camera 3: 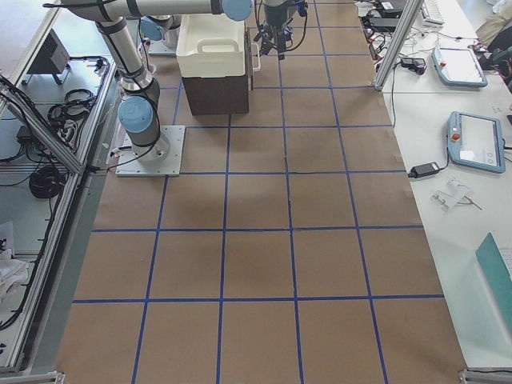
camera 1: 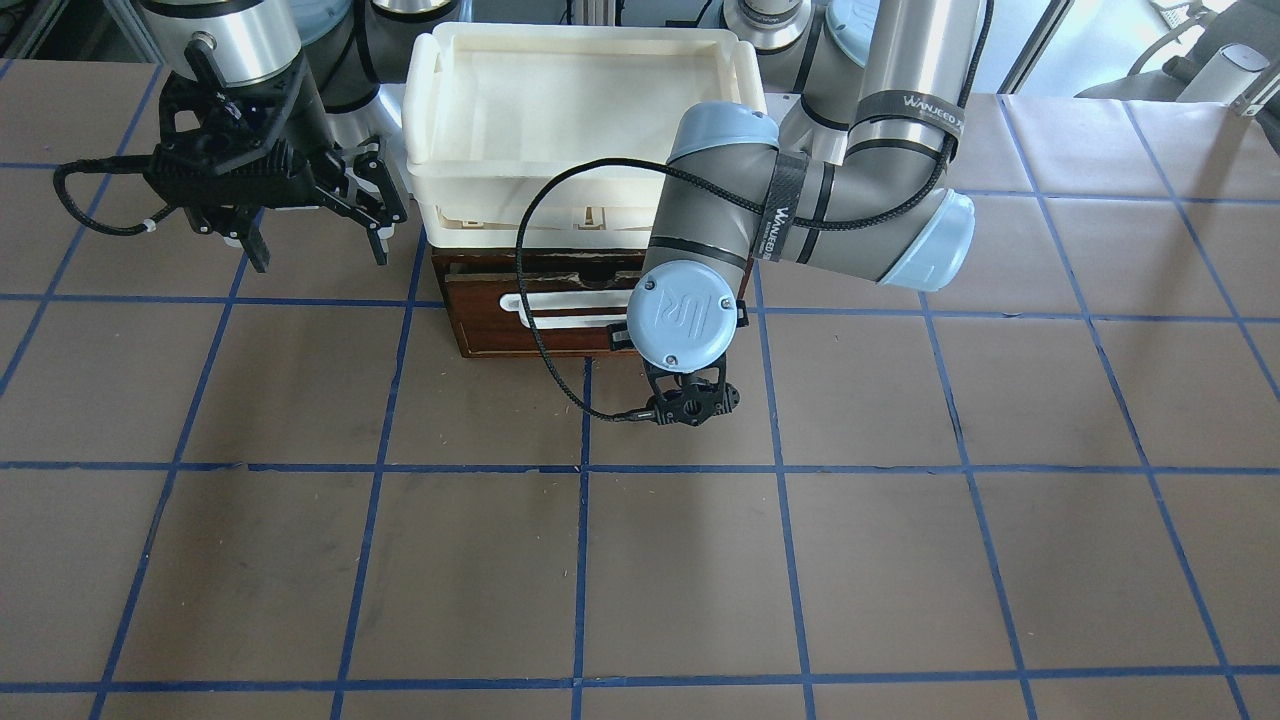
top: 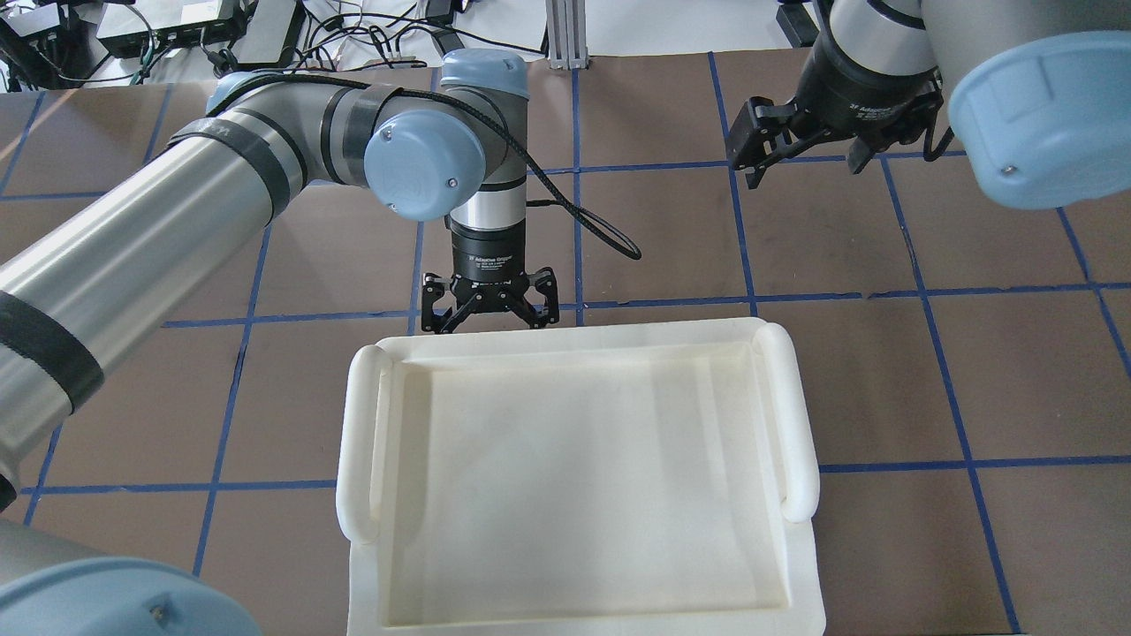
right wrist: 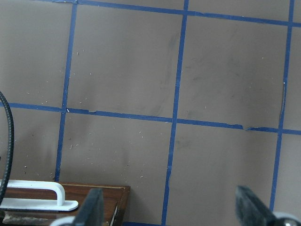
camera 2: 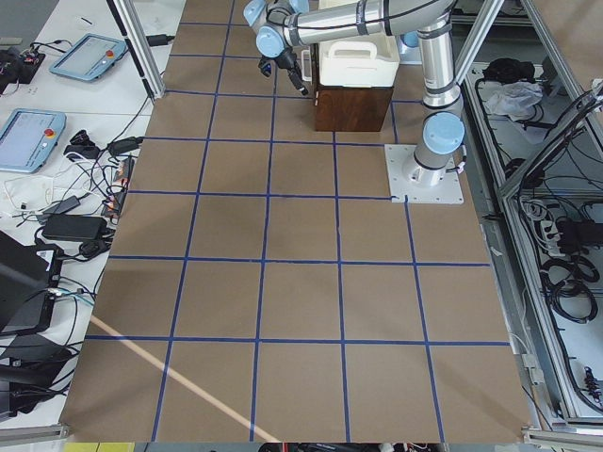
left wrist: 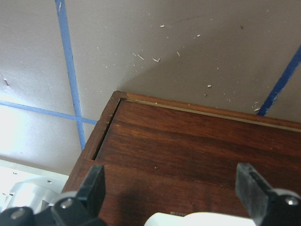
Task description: Put scissors in drawer and close it
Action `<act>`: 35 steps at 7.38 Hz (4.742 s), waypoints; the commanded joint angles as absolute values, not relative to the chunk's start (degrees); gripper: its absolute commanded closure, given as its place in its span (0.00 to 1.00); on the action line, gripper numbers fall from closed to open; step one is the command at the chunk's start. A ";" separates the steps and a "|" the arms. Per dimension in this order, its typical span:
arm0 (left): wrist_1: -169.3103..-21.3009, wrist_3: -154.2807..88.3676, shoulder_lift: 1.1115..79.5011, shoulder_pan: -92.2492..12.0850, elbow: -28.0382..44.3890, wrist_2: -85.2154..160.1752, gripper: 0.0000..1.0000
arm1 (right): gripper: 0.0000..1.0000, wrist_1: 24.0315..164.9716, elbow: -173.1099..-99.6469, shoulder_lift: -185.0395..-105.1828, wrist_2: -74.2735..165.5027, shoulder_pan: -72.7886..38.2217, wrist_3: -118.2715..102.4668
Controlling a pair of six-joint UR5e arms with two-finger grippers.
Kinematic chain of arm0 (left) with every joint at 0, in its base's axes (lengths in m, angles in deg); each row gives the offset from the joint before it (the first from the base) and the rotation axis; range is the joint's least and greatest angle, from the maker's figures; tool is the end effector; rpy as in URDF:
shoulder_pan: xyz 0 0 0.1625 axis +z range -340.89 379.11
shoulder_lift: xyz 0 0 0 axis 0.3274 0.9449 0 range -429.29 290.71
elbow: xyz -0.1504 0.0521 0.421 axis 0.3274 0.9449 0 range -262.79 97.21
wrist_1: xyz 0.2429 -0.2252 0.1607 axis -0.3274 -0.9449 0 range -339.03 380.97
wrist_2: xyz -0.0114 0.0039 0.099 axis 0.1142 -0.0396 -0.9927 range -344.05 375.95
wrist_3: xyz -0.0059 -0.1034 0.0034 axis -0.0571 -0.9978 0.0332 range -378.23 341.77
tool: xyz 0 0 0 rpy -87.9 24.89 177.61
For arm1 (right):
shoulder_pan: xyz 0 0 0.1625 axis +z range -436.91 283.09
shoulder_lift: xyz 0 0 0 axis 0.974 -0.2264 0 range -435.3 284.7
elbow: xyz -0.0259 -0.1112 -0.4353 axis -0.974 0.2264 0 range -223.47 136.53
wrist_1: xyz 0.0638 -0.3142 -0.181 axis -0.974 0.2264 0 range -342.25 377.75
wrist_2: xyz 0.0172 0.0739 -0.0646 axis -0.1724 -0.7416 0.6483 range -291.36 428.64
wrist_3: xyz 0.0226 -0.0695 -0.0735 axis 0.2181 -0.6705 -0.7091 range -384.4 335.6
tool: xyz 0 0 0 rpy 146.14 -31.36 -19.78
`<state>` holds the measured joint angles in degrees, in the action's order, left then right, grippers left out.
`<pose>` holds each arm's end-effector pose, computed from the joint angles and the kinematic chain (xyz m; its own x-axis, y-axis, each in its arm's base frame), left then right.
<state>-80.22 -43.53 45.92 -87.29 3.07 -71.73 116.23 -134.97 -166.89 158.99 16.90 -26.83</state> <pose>-0.2847 -0.4801 0.3056 -0.9741 -0.1104 -0.1972 -0.1965 0.8450 0.4973 0.1619 -0.4349 0.5252 -0.9941 -0.1073 0.0124 -0.1080 0.9830 -0.1486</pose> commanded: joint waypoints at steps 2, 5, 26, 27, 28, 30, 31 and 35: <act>-81.76 -43.54 45.85 -87.58 3.08 -71.77 0.00 | 0.00 116.19 -134.97 -166.89 158.99 16.86 -26.78; -82.56 -43.45 45.76 -87.59 3.08 -71.86 0.00 | 0.00 116.19 -134.97 -166.89 158.99 16.95 -26.78; -67.36 -8.91 20.28 -65.97 4.48 -74.84 0.00 | 0.00 116.28 -134.97 -166.80 158.90 16.95 -27.04; -67.36 -8.91 20.19 -65.79 4.66 -74.84 0.00 | 0.00 116.28 -134.97 -166.80 158.99 16.95 -27.04; -67.27 -8.91 20.27 -65.79 4.66 -74.84 0.00 | 0.00 116.19 -134.97 -166.80 158.99 16.95 -27.04; -67.62 -9.00 20.19 -65.88 4.66 -75.02 0.00 | 0.00 116.19 -134.97 -166.80 158.99 16.95 -27.04; -67.71 -10.39 20.18 -65.79 4.66 -74.32 0.00 | 0.00 116.19 -134.97 -166.80 158.99 16.95 -27.04; -68.41 -14.80 19.92 -65.88 4.83 -75.11 0.00 | 0.00 116.37 -134.97 -166.80 158.90 16.95 -27.04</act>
